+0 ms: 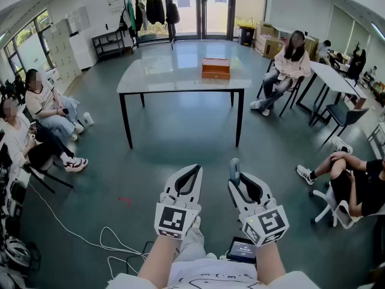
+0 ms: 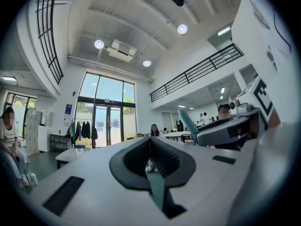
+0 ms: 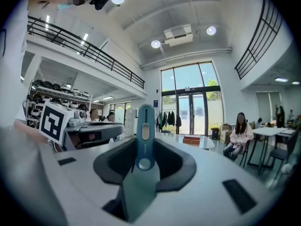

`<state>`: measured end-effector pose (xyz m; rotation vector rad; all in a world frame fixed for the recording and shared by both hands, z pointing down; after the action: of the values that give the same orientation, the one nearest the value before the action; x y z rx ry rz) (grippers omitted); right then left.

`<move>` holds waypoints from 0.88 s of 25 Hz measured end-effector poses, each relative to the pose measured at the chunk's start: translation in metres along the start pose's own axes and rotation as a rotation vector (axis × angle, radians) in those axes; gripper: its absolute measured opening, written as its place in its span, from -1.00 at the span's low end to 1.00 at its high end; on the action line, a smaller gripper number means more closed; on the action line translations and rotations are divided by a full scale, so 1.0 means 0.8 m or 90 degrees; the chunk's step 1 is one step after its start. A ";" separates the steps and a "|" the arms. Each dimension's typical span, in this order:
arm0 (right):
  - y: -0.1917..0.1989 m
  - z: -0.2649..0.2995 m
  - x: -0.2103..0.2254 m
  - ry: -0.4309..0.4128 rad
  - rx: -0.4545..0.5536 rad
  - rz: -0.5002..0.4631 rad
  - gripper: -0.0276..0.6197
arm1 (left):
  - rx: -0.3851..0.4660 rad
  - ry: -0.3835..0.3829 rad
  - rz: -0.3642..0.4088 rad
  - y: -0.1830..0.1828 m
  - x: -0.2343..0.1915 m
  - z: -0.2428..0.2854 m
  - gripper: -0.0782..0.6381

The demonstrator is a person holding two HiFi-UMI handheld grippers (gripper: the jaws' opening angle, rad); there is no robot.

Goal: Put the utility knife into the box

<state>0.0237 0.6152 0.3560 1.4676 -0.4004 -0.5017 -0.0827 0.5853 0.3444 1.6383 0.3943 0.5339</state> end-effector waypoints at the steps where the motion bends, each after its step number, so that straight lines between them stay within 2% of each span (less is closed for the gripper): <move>1: 0.002 0.007 0.003 -0.001 0.001 0.000 -0.51 | 0.002 -0.001 0.002 0.002 -0.005 0.006 -0.74; 14: 0.001 0.145 0.067 -0.013 -0.005 -0.002 -0.51 | 0.019 -0.013 -0.010 0.019 -0.105 0.122 -0.74; 22: -0.008 0.242 0.128 0.005 -0.010 0.010 -0.51 | 0.029 0.014 -0.015 0.025 -0.169 0.222 -0.74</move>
<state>0.0028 0.3969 0.3589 1.4492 -0.4008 -0.4856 -0.0981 0.3619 0.3331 1.6708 0.4455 0.5289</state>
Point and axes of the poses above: the fingertips, and each gripper's own axes: z forward along the fingers, x to its right, y out of its underside, the point moved 1 cm from there along -z, backward along the fingers
